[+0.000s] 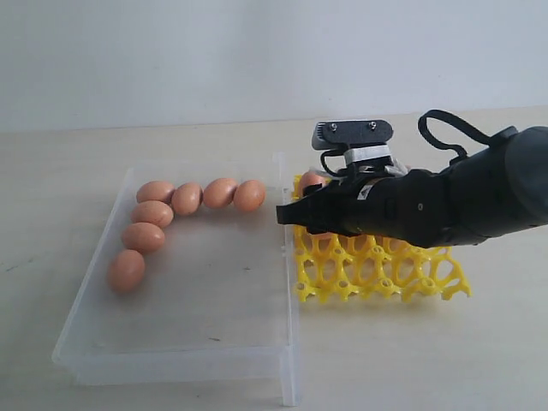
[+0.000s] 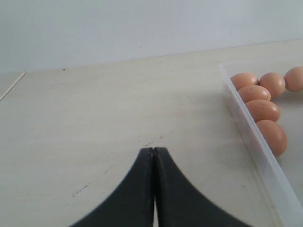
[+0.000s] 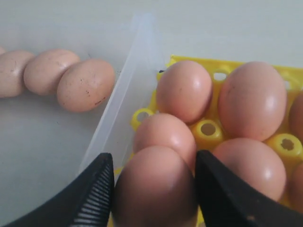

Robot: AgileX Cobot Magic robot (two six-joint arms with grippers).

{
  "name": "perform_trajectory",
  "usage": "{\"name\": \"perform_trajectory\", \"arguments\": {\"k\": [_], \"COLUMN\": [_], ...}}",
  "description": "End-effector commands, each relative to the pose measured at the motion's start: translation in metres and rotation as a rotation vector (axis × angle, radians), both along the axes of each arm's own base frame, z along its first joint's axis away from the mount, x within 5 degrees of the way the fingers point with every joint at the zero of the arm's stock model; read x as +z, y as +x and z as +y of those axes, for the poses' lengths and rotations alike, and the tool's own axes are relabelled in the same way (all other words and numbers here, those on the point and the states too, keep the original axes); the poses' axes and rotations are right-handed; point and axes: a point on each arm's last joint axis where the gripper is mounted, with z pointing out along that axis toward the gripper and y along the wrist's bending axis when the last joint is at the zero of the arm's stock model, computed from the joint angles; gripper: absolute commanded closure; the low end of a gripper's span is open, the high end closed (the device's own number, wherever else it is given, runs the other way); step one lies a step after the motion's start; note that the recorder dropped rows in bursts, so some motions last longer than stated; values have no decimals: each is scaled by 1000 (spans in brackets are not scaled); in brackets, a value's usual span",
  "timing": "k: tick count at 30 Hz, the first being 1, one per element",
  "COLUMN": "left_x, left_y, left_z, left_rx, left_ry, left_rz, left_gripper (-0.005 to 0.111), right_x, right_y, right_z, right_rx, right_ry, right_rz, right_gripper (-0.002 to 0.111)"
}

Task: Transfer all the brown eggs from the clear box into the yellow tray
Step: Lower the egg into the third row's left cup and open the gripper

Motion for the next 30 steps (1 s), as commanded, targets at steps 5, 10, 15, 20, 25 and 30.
{"name": "perform_trajectory", "arguments": {"k": [5, 10, 15, 20, 25, 30], "left_x": [3, 3, 3, 3, 3, 3], "left_y": [0, 0, 0, 0, 0, 0], "left_z": [0, 0, 0, 0, 0, 0], "left_rx": [1, 1, 1, 1, 1, 1], "left_ry": [-7, -7, -7, -7, -7, -7], "left_rz": [-23, -23, -23, -23, -23, -23], "left_gripper": [107, 107, 107, 107, 107, 107], "right_x": [-1, -1, -2, -2, 10, 34], "right_y": [-2, -5, -7, -8, -10, -13], "right_z": [4, 8, 11, 12, 11, 10], "right_rx": [7, 29, 39, 47, 58, 62], "right_ry": [8, 2, 3, -3, 4, 37], "right_rz": [4, 2, 9, 12, 8, -41], "right_gripper": [108, 108, 108, 108, 76, 51]}}
